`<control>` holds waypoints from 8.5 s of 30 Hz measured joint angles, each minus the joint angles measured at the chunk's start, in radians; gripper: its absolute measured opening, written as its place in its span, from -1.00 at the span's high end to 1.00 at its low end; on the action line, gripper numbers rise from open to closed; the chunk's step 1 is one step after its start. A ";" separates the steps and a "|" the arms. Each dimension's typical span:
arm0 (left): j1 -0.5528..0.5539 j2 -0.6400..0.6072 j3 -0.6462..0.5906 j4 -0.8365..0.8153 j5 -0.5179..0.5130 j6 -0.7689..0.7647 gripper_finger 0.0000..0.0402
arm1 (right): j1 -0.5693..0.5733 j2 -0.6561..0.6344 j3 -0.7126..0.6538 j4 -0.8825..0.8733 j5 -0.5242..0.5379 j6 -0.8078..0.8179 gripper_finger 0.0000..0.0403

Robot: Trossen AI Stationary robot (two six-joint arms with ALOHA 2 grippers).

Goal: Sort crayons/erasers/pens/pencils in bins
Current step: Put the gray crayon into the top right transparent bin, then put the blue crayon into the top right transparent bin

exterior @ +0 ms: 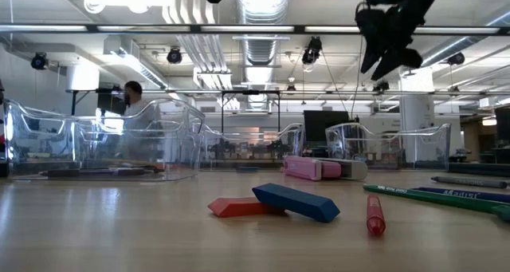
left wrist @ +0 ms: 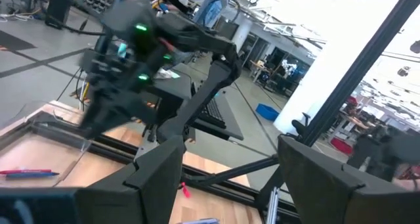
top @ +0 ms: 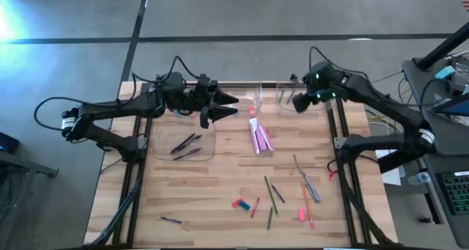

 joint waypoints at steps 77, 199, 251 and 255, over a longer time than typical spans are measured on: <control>-0.011 0.037 -0.004 -0.007 0.004 -0.027 -0.17 | 0.868 0.196 -0.559 0.419 0.252 0.823 0.92; -1.109 0.418 -0.195 -0.856 -0.269 -0.229 0.97 | -0.048 -0.340 -0.470 0.662 0.184 0.315 0.28; -0.221 0.146 -0.204 0.291 -0.238 0.026 1.00 | 0.480 0.094 -0.289 1.241 -0.085 0.293 0.10; -0.217 0.145 -0.205 0.270 -0.239 0.026 1.00 | 0.481 0.090 -0.263 1.184 -0.107 0.288 0.10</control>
